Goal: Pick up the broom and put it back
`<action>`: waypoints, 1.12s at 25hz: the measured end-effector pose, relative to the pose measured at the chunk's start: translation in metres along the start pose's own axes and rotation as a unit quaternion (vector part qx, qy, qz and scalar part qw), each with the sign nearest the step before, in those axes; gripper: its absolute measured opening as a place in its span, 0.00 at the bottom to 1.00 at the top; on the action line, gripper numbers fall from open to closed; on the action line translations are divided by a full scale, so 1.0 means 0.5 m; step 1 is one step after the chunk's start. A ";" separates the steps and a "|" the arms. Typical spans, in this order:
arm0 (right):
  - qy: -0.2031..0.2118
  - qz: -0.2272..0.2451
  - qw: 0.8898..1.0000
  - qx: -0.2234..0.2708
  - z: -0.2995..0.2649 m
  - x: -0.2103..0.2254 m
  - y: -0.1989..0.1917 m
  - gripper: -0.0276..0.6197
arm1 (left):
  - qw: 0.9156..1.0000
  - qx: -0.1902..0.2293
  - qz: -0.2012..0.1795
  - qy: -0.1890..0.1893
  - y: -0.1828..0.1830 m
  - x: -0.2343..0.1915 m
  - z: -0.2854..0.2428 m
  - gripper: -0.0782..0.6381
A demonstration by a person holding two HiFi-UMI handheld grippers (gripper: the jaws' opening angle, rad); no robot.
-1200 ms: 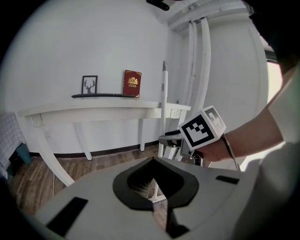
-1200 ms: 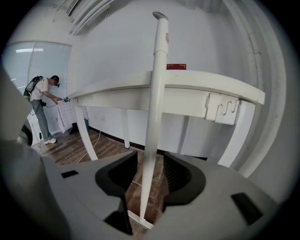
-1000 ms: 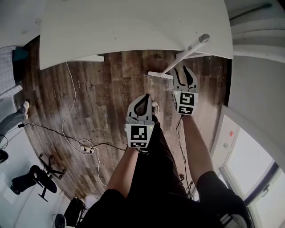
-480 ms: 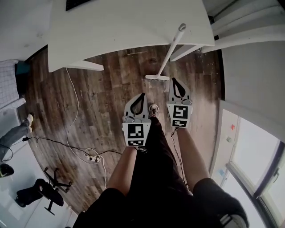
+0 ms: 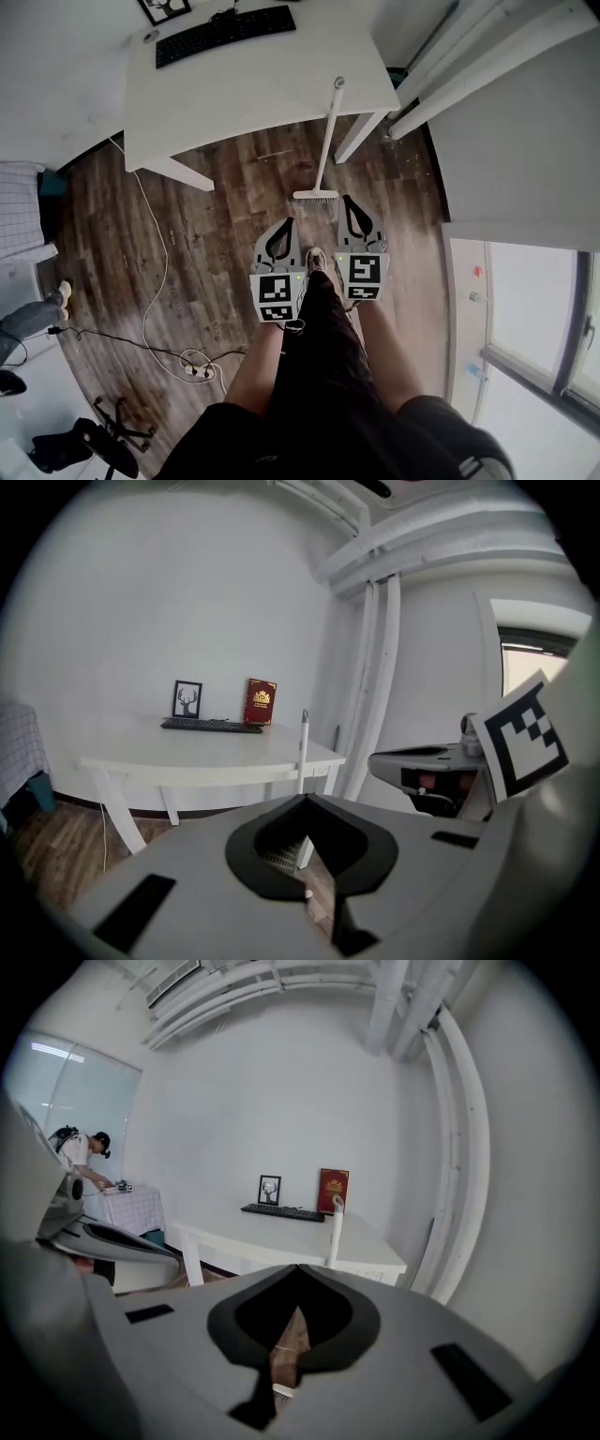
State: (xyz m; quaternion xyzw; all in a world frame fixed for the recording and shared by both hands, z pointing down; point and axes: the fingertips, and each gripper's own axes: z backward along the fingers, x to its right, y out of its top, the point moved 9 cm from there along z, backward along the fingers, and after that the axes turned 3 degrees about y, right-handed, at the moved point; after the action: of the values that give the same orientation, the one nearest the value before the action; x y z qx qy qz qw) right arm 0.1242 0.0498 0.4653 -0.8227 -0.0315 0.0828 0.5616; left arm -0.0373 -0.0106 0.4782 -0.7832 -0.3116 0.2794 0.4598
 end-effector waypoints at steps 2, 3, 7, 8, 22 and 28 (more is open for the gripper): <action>-0.007 0.019 1.000 0.009 0.045 -0.016 0.026 0.08 | 1.000 0.012 -0.009 -0.008 0.017 0.008 0.039 0.11; -0.011 0.024 1.000 0.016 0.068 -0.025 0.039 0.08 | 1.000 0.017 -0.015 -0.011 0.027 0.012 0.059 0.11; -0.019 0.025 0.999 0.041 0.145 -0.066 0.084 0.08 | 0.999 0.043 -0.027 -0.021 0.067 0.015 0.132 0.11; -0.020 0.026 0.998 0.048 0.159 -0.075 0.095 0.08 | 0.998 0.052 -0.028 -0.025 0.079 0.015 0.146 0.11; -0.003 0.018 0.997 0.075 0.247 -0.164 0.180 0.08 | 0.992 0.092 -0.062 -0.058 0.150 0.019 0.250 0.11; 0.003 0.016 0.996 0.085 0.257 -0.169 0.197 0.08 | 0.991 0.091 -0.064 -0.072 0.151 0.036 0.258 0.11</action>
State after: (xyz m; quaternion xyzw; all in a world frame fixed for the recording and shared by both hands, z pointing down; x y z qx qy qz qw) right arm 0.0149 0.1194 0.3364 -0.7727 -0.0096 0.0921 0.6279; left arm -0.1017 0.0442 0.3537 -0.6945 -0.3668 0.3322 0.5223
